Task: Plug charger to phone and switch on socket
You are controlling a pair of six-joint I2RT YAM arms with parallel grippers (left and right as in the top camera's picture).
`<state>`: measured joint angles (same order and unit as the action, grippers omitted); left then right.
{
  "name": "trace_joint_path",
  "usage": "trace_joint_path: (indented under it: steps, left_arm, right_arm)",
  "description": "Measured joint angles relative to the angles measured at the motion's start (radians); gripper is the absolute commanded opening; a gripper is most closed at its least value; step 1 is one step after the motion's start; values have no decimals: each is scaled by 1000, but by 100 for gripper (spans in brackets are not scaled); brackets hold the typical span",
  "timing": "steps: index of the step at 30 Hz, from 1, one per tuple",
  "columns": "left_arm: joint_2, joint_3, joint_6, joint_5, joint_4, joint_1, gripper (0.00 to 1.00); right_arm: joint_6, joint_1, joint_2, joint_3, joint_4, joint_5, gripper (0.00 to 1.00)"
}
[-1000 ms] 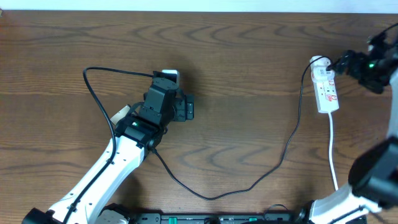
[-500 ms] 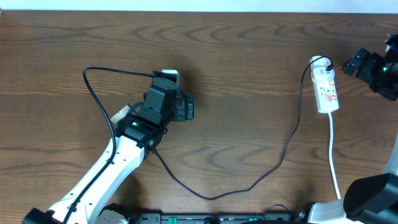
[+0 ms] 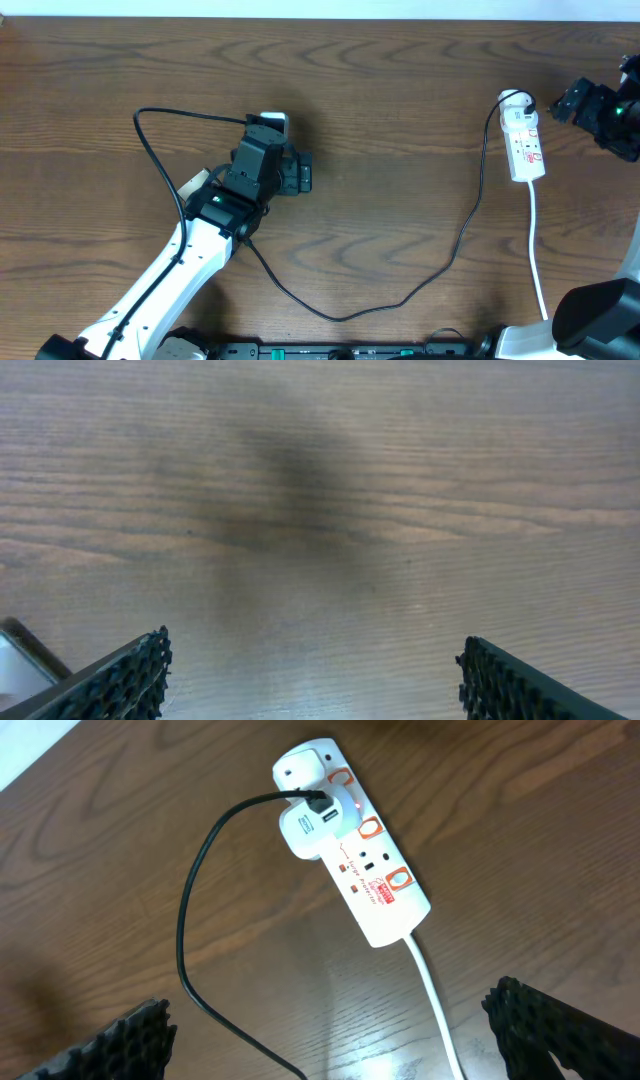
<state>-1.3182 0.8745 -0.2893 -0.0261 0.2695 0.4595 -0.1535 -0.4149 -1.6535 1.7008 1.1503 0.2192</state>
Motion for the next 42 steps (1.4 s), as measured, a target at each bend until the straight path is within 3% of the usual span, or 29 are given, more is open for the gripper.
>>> trace_joint_path:
  steps: [5,14,20,30,37,42]
  left_arm:
    - [0,0,3,0,66,0,90]
    - [11,0,6,-1,67,0,90]
    - [107,-36,42,-3,32,0,90]
    - [415,-420,116,11,-330,-68,90]
    - [669,-744,222,177,-677,-217,90]
    - [835,-863,262,254,-721,-317,90]
  right_arm:
    - [0,0,0,0,2,0,99]
    - [0,0,0,0,2,0,99]
    - [0,0,0,0,1,0,99]
    - [0,0,0,0,2,-6,99]
    - [0,0,0,0,2,-8,99]
    - [0,0,0,0,2,-7,99]
